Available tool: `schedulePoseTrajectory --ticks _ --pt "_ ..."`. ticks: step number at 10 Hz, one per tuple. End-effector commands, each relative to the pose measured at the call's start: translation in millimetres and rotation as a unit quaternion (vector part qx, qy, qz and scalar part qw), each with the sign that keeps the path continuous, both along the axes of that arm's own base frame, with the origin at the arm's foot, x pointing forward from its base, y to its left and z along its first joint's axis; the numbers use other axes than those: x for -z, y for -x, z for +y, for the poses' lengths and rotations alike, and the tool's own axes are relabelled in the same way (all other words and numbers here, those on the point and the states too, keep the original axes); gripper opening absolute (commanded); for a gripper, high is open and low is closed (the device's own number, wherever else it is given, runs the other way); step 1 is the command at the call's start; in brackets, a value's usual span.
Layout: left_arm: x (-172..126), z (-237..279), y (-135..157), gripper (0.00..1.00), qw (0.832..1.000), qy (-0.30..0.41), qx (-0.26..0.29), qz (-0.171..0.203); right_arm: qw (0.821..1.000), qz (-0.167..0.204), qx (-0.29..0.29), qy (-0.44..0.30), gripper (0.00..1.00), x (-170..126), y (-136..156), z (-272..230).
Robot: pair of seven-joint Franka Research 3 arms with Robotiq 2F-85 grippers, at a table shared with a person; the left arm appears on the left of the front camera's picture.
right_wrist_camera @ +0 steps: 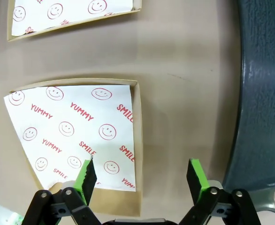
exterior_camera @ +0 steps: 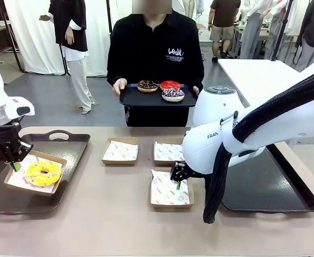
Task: Individually package the donuts and arrange them on the tray.
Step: Place the picked Paper togo box on the Handle tray while simultaneously picking up another Paper togo box from the table with the other hand.
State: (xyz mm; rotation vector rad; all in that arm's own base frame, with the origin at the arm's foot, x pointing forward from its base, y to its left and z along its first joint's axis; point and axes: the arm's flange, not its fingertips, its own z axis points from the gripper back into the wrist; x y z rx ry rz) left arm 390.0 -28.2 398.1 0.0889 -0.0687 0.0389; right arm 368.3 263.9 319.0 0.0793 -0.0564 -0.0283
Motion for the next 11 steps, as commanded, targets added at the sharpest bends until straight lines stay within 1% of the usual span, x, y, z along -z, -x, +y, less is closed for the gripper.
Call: schedulePoseTrajectory --ticks 1,3,6,10,11 --pt "14.8 -3.2 -4.9 0.01 1.000 -0.026 -0.002 -0.003 1.000 -0.012 0.009 0.007 1.00 5.5 -0.6 10.1" --pt "22.0 -5.3 -5.9 0.01 1.000 -0.022 0.017 0.006 1.000 -0.011 0.010 0.007 1.00 5.5 0.0 10.6" --pt "32.8 -10.3 -4.9 0.01 0.999 -0.019 0.026 0.021 1.000 -0.009 0.013 0.004 1.00 6.2 -0.7 9.7" --pt "36.0 -11.7 -5.7 0.01 0.999 -0.011 0.032 0.020 1.000 -0.009 0.005 -0.002 1.00 6.1 -0.2 9.5" --pt "35.7 -11.6 -5.6 0.59 0.999 -0.005 0.034 0.021 1.000 -0.012 -0.001 -0.005 0.41 5.5 0.1 8.8"
